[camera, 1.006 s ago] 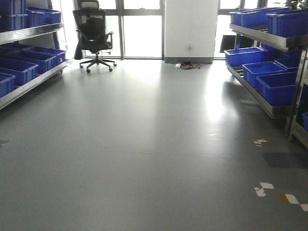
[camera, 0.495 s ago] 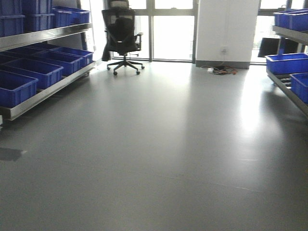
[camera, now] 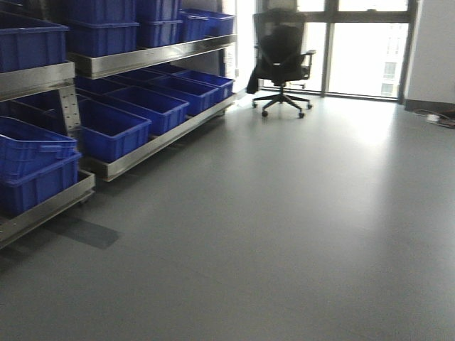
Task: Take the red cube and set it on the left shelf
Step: 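Drive the base to the shelf of blue crates holding the red cube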
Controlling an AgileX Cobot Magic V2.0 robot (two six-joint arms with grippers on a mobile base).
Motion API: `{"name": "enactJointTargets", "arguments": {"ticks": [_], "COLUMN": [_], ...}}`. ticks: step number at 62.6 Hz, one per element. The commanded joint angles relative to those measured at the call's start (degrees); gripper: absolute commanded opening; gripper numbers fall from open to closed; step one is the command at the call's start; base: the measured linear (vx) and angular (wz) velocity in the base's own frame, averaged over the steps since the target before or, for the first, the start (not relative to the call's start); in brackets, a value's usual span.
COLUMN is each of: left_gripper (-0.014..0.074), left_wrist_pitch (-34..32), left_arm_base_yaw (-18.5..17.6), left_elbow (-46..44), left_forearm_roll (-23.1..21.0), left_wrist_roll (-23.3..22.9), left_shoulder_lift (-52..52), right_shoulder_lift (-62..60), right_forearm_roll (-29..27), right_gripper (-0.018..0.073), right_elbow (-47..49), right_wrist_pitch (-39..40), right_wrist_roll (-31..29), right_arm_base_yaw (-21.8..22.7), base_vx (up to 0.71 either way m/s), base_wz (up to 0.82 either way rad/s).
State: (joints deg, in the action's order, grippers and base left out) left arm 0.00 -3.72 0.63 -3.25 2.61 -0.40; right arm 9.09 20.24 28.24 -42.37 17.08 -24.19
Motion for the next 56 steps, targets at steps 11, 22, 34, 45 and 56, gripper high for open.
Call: {"name": "enactJointTargets", "arguments": {"ticks": [11,22,34,45,56], "left_gripper": [0.0090,0.0090,0.0090,0.0090,0.0090], "left_wrist_pitch": [-4.8,-4.8,-4.8,-4.8,-4.8], "left_arm_base_yaw": [-0.2,-0.2,-0.2,-0.2,-0.2], "left_elbow": [1.4,1.4,1.4,1.4,1.4], "left_forearm_roll": [-0.3,-0.3,-0.3,-0.3,-0.3], "left_wrist_roll": [-0.3,-0.3,-0.3,-0.3,-0.3], "left_shoulder_lift": [-0.7,-0.7,-0.7,-0.7,-0.7], "right_shoulder_lift": [0.7,0.7,0.7,0.7,0.7], "right_forearm_roll": [1.8,1.8,1.9,1.9,1.9], "right_gripper": [0.0191,0.0191,0.0191,0.0191,0.0191], "right_elbow": [1.5,1.5,1.5,1.5,1.5], "right_wrist_pitch": [4.4,4.4,4.4,4.4,4.4], "right_wrist_roll": [-0.3,-0.3,-0.3,-0.3,-0.3], "right_arm_base_yaw": [0.0,0.0,0.0,0.0,0.0], "base_vx": [0.62,0.63,0.61,0.59,0.58], "base_wz": [0.57,0.53,0.53,0.58,0.66]}}
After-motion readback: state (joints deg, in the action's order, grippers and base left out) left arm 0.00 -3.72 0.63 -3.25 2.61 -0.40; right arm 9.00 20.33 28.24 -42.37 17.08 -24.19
